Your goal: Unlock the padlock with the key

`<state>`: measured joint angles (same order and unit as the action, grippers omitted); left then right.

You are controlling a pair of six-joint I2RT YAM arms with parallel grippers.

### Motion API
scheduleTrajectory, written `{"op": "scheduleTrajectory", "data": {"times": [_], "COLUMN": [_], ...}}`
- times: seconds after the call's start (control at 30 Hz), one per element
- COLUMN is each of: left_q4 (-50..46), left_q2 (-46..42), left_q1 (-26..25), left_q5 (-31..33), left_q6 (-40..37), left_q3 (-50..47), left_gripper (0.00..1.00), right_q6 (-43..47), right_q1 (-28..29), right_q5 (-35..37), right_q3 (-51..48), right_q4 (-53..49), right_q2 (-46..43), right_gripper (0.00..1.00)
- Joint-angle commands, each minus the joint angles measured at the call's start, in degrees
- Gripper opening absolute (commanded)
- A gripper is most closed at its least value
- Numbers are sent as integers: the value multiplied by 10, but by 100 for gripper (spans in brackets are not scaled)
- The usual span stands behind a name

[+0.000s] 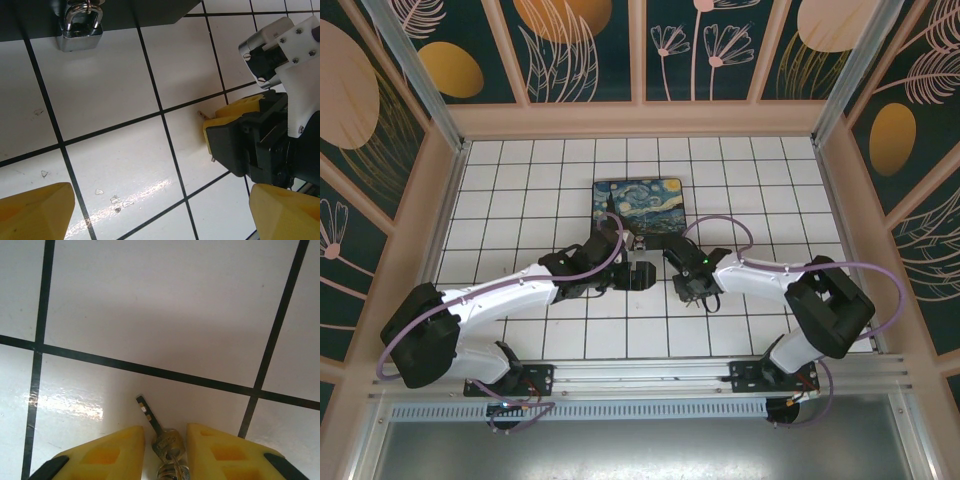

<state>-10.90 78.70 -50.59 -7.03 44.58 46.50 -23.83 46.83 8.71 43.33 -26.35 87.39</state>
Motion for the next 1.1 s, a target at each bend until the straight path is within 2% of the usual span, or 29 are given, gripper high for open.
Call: {"op": "scheduleTrajectory", "data": {"times": [0.0, 0.17, 0.27, 0.33, 0.77, 1.07], "left_q4": [1, -2, -2, -1, 4, 25], "left_q2": [-9, -13, -18, -16, -14, 12], "left_q1": [-3, -3, -3, -2, -2, -2], "left_q5": [3, 5, 8, 8, 9, -22], "left_q6": [-6, -6, -7, -7, -8, -12], "left_q3": [-3, -7, -10, -10, -11, 17], "left_gripper": [90, 90, 91, 91, 90, 88], "right_q6": [7, -4, -12, -13, -12, -1], "right_q1": [1, 4, 7, 8, 11, 0], "right_q5": [-5, -4, -2, -2, -8, -26], "right_q3": [-14, -11, -14, -16, -16, 11], "right_q4": [2, -18, -29, -29, -22, -21], "right_q2": [17, 15, 3, -1, -3, -61], "right_gripper": [28, 24, 30, 29, 16, 6]}}
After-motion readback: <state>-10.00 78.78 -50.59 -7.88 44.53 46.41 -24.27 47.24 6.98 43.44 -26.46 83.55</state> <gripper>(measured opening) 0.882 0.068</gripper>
